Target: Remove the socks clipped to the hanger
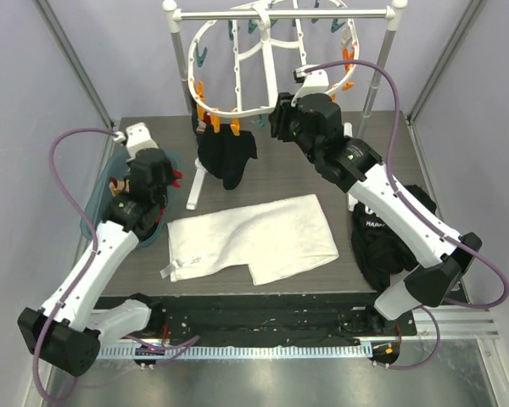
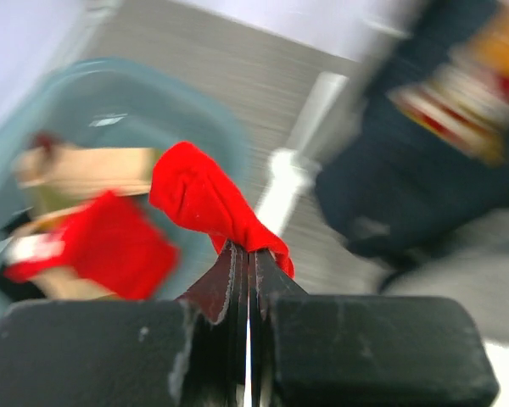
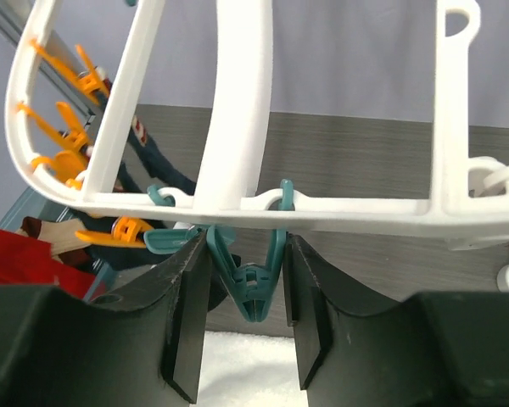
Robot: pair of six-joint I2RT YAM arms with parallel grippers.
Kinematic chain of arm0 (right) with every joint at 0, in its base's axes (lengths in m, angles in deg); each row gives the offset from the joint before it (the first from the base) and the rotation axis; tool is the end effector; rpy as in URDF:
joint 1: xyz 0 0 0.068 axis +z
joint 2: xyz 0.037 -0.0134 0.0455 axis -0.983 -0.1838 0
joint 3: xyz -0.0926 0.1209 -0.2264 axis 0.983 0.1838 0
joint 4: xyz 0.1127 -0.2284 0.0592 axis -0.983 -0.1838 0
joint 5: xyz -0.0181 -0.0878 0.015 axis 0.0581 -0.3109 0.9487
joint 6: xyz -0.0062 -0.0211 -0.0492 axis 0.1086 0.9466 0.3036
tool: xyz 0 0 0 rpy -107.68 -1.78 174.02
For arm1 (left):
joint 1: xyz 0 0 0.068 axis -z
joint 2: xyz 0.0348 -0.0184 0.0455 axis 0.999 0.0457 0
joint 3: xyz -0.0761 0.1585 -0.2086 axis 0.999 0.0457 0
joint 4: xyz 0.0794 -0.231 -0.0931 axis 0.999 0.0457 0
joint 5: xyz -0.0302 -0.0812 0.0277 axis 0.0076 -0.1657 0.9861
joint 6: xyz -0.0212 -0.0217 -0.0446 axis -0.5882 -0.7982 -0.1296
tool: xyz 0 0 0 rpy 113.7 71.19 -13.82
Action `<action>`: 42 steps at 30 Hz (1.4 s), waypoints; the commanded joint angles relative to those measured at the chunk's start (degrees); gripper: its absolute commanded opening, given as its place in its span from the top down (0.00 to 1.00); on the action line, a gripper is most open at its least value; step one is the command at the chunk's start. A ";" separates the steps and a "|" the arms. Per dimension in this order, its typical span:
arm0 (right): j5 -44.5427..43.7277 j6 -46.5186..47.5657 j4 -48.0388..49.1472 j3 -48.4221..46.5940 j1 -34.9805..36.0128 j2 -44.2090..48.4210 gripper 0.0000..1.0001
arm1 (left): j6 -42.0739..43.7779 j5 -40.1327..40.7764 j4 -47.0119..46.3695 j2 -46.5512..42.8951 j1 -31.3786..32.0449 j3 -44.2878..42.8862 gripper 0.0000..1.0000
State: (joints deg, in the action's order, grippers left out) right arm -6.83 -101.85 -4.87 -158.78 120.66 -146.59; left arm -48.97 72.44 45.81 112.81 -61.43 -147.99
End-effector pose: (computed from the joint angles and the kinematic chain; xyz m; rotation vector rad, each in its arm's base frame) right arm 0.2653 0.2141 0.4664 -0.1047 1.7602 0.3645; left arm 0.2181 -0.0840 0.3667 -0.3818 1.8223 -0.0547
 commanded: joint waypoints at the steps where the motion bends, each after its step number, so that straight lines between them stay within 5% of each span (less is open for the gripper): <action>1: -1.56 1.01 3.08 0.76 -1.44 3.08 0.55 | -2.74 -1.91 8.44 3.29 -9.59 -4.06 1.00; 7: -0.86 1.88 3.34 2.25 -3.37 4.14 0.52 | -5.11 -14.30 11.26 11.46 -25.40 -7.49 1.00; 16: 0.46 2.85 3.60 2.78 -4.60 3.96 0.49 | -6.08 -17.30 15.64 24.55 -31.40 -9.43 0.95; 17: 0.72 3.03 3.69 2.61 -4.52 3.88 0.49 | -6.43 -17.13 16.17 25.18 -31.40 -9.95 0.91; 21: 0.90 3.11 3.60 2.60 -4.69 3.61 0.49 | -6.61 -17.12 17.93 25.54 -31.49 -12.15 0.41; 26: 0.46 3.38 3.60 2.69 -4.87 3.61 0.49 | -4.24 -21.33 14.27 17.74 -30.97 -12.08 0.21; 35: 0.64 3.12 3.60 2.08 -4.96 3.52 0.49 | 0.07 -43.03 -3.14 2.78 -24.66 -3.55 0.16; 42: 0.72 3.12 3.69 2.25 -4.96 4.05 0.49 | 2.98 -48.31 -11.76 -0.74 -13.66 -0.47 0.16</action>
State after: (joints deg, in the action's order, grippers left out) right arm -6.07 -99.27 -4.02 -155.96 115.94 -144.80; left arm -48.42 31.37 42.60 112.81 -78.87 -150.06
